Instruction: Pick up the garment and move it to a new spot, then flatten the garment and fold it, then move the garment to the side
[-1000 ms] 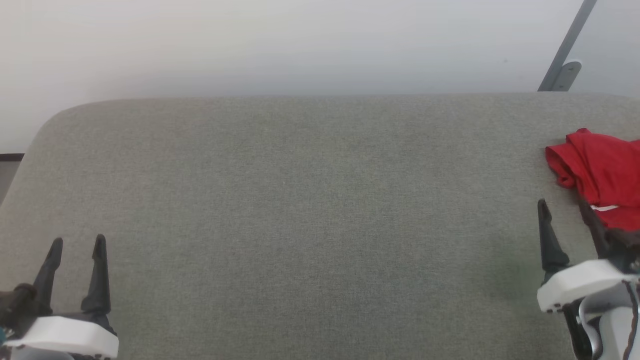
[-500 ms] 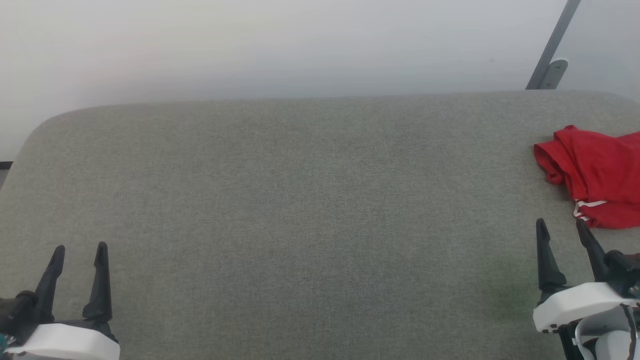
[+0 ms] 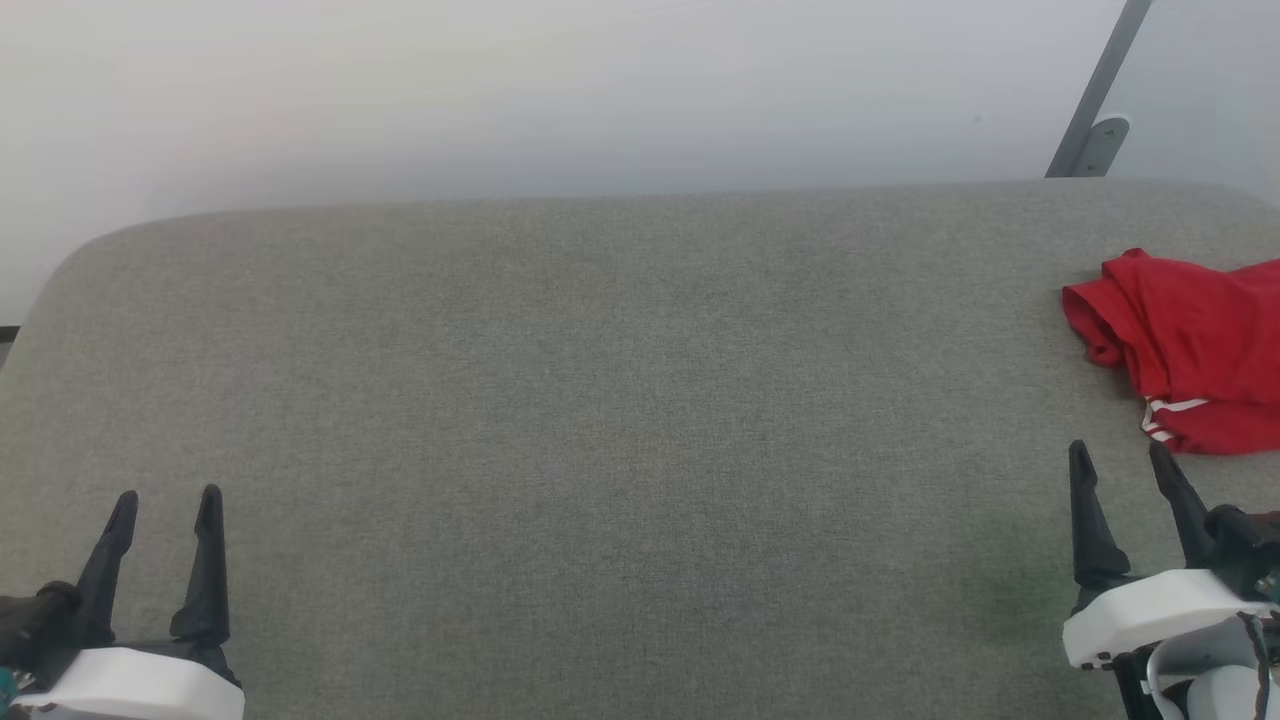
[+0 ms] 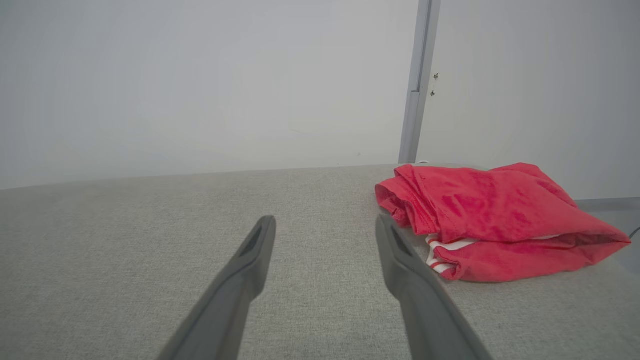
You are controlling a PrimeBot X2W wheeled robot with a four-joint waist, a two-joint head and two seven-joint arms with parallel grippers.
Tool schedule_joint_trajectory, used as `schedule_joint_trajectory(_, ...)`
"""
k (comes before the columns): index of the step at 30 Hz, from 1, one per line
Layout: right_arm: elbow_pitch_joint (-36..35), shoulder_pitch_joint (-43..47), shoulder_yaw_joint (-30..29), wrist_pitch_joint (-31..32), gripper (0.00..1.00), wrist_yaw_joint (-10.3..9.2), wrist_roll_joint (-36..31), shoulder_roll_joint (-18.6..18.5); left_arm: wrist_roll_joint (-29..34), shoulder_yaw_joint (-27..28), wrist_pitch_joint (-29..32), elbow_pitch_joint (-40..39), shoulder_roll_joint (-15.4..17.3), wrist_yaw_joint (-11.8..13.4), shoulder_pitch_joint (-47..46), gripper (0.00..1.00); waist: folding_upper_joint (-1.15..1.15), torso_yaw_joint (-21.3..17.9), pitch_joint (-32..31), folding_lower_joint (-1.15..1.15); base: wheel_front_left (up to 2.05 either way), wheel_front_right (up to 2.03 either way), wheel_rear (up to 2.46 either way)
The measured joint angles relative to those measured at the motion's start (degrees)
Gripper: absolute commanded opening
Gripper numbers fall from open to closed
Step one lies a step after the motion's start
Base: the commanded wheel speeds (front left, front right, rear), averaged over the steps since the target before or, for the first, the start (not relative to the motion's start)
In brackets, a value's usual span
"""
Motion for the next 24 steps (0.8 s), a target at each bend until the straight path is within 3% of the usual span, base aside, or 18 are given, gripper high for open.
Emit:
schedule_joint_trajectory(18, 0.0, -0.1, 0.5, 0.0, 1.0, 0.0, 0.5, -0.3, -0.3, 0.0, 0.0, -0.3, -0.1, 0.0, 0.2, 1.0, 0.0, 0.8, -0.2, 0.0, 0.0, 0.0, 0.0)
schedule_joint_trajectory(19, 0.0, -0.1, 0.5, 0.0, 0.0, 0.0, 0.5, -0.3, -0.1, 0.3, 0.0, -0.3, -0.2, 0.0, 0.2, 0.0, 0.0, 0.8, -0.2, 0.0, 0.0, 0.0, 0.0)
schedule_joint_trajectory(24, 2.6, 1.6, 0.6, 0.4, 0.0, 0.0, 0.6, 0.8, -0.2, -0.3, 0.2, 2.2, -2.6, 0.0, 0.7, 0.0, 0.0, 0.9, -0.2, 0.0, 0.0, 0.0, 0.0)
